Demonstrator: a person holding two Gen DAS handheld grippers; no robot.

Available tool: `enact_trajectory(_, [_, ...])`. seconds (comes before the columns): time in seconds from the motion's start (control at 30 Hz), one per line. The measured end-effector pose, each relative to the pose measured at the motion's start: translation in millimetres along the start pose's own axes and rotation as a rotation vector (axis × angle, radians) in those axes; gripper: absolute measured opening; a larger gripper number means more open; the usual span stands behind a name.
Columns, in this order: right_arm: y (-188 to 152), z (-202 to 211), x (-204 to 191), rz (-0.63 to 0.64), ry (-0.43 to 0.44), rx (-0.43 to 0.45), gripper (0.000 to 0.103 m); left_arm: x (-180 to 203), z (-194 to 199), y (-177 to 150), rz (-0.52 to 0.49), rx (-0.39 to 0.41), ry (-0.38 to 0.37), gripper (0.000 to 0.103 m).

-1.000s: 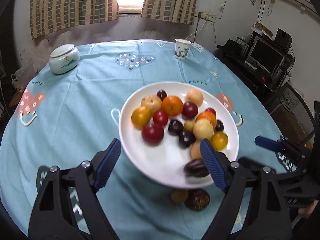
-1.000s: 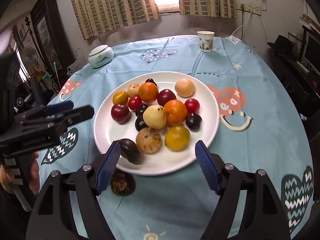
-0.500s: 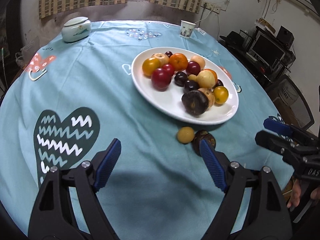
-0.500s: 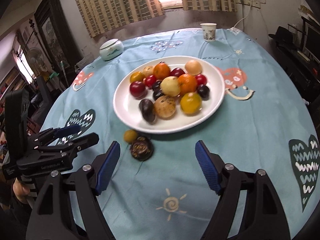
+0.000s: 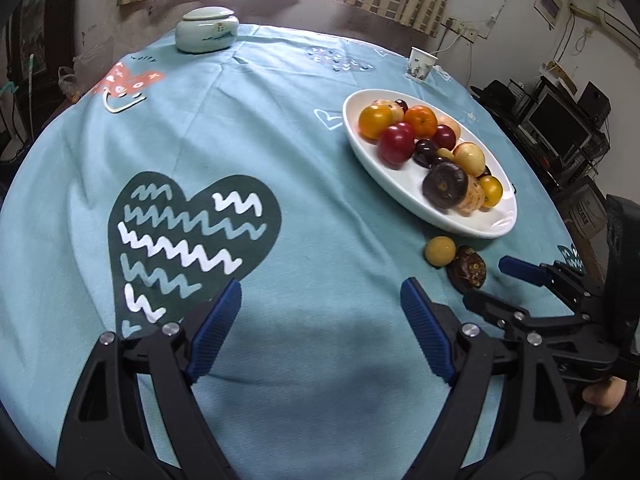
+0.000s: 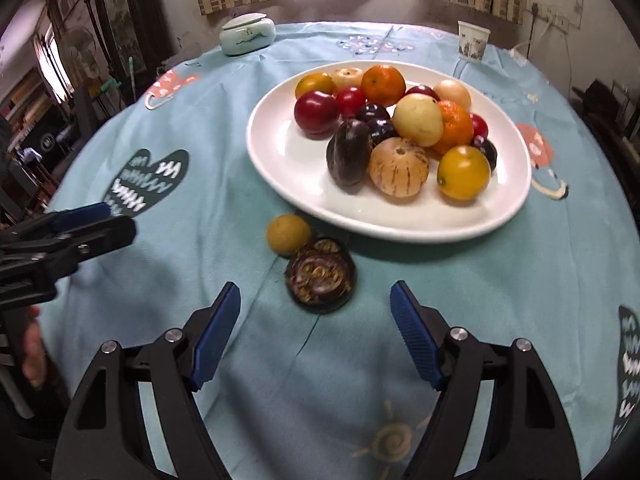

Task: Organize fruits
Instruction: 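Grasp a small yellow-brown fruit with the left tool while the right tool grasps a dark mangosteen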

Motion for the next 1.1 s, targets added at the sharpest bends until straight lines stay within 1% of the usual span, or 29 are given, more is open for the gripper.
enact_trajectory(0.03, [2.4,-2.5,-0.1,0.002,-0.005,0.005,0.077,-1.3,-0.4,-0.5,0.003,-0.002,-0.003,0.083])
enact_trajectory(0.07, [4.7,-5.9,-1.2,0.004,0.002,0.003,0.072,-1.2,-1.2,-0.1,0.004,-0.005,-0.007,0.083])
enact_trajectory(0.1, [6.8,-10.5,-2.5,0.009,0.012,-0.002,0.057,-0.1,-1.7,-0.8,0.003,-0.008,-0.009,0.083])
enact_trajectory(0.17, [9.1,-21.0,-1.2,0.017,-0.007,-0.019,0.041,6.6,-4.1,0.2,-0.009,-0.015,-0.015,0.083])
enact_trajectory(0.23, [8.2,-19.0,-0.2,0.016,-0.011,-0.018,0.041,18.0,-6.7,0.0,-0.032,-0.023,-0.015,0.083])
enact_trajectory(0.33, [0.6,-1.9,6.3,-0.016,0.008,0.001,0.041,40.0,-13.0,0.9,-0.077,-0.039,-0.018,0.083])
enact_trajectory(0.47, [-16.2,26.3,35.9,-0.092,0.023,0.050,0.041,76.2,-29.9,7.0,-0.159,-0.055,-0.016,0.083])
enact_trajectory(0.6, [-39.0,33.9,63.1,-0.169,0.067,0.048,0.041,103.0,-58.2,7.2,-0.210,-0.117,-0.016,0.083])
enact_trajectory(0.67, [-49.2,35.6,73.8,-0.203,0.093,0.047,0.041,109.8,-68.9,8.8,-0.221,-0.127,-0.007,0.082])
enact_trajectory(0.7, [-52.8,36.7,78.9,-0.217,0.098,0.049,0.041,111.2,-72.4,11.1,-0.225,-0.120,0.011,0.080])
enact_trajectory(0.77, [-57.5,39.1,87.9,-0.241,0.106,0.055,0.041,113.0,-76.2,15.2,-0.230,-0.108,0.021,0.075])
enact_trajectory(0.8, [-58.6,39.9,90.9,-0.250,0.112,0.058,0.041,113.0,-77.1,18.2,-0.230,-0.098,0.026,0.071])
enact_trajectory(0.87, [-59.7,41.8,95.3,-0.262,0.125,0.065,0.041,113.7,-79.3,22.9,-0.237,-0.085,0.029,0.056])
enact_trajectory(0.9, [-60.3,42.3,96.0,-0.264,0.129,0.068,0.041,114.1,-81.0,25.2,-0.241,-0.080,0.031,0.046])
enact_trajectory(0.93, [-61.0,42.5,95.9,-0.264,0.134,0.069,0.041,114.3,-82.1,26.6,-0.242,-0.077,0.032,0.041])
enact_trajectory(0.97, [-61.7,42.7,95.0,-0.264,0.139,0.069,0.041,114.7,-81.7,27.2,-0.243,-0.075,0.027,0.038])
enact_trajectory(1.0, [-61.5,42.8,94.3,-0.262,0.144,0.068,0.041,118.4,-80.8,25.4,-0.247,-0.081,0.004,0.028])
enact_trajectory(1.1, [-62.2,46.2,89.2,-0.255,0.156,0.069,0.041,119.6,-76.2,18.9,-0.259,-0.078,0.014,0.027])
Point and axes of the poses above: each gripper's, at about its wrist camera, not at the fingertips, and z roughly against the way its jaws point, x to its right, y to its top, the point moved 10 cm from there along -z, roughly the way its jaws point, and after that the axes turned 14 degrees about -x, right-handed, at the moved point
